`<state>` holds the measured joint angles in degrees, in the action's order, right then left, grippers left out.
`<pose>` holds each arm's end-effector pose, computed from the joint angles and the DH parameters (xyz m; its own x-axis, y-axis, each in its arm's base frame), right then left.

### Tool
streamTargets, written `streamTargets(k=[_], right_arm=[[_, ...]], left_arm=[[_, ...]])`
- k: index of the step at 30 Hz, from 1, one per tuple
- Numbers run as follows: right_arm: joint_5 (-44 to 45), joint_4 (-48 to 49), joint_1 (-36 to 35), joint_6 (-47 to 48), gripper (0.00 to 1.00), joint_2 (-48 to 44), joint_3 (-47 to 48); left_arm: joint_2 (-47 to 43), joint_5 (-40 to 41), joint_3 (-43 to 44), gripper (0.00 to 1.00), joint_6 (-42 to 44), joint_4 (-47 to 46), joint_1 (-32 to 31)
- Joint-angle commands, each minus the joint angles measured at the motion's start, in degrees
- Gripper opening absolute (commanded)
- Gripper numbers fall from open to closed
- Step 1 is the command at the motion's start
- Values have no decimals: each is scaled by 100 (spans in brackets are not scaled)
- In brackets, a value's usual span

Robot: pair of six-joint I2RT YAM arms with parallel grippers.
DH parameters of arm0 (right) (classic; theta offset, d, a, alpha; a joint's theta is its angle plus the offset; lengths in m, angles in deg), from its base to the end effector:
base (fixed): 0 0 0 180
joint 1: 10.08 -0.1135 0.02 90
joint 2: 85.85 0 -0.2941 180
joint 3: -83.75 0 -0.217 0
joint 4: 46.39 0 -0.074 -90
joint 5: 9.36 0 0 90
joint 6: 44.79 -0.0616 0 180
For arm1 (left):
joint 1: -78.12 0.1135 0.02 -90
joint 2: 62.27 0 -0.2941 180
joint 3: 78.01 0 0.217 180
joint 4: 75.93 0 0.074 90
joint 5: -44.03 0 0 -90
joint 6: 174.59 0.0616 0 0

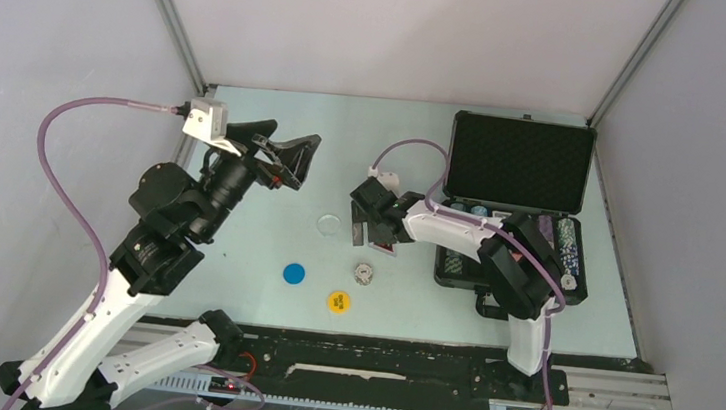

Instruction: Pack up texas hold em set

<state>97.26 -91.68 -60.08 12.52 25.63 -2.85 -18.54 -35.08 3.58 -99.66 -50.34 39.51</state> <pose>0.2665 0.2902 0.2009 -0.8355 -0.1906 -0.5153 -0.2381 0.9709 0.0269 0.0934 -0.0597 0.4786 0.0385 -0.3575 -0.9331 0.4956 0.8177 -0.2928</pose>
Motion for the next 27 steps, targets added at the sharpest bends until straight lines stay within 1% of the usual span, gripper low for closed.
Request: streamTargets(k=[1,6,11,20,23,27], right_arm=[[200,-100,-59,45,99,118,189],[48,-32,-68,139,96,228,189],[19,-15,-72,150,87,273,193],[71,-60,-125,176,85,283,189],[28,-48,-144,220,80,280,188],[-11,-34,-136,213,77,295,188]], left_arm=[[19,-133,-10,100,-72,-137,4],[52,-147,-15,100,-75,-128,3],[65,-118,-14,100,-67,-124,12],[92,-147,-8,100,-82,-115,16],[91,-150,-10,100,-84,-119,28],[92,-153,-12,100,-93,-125,26]])
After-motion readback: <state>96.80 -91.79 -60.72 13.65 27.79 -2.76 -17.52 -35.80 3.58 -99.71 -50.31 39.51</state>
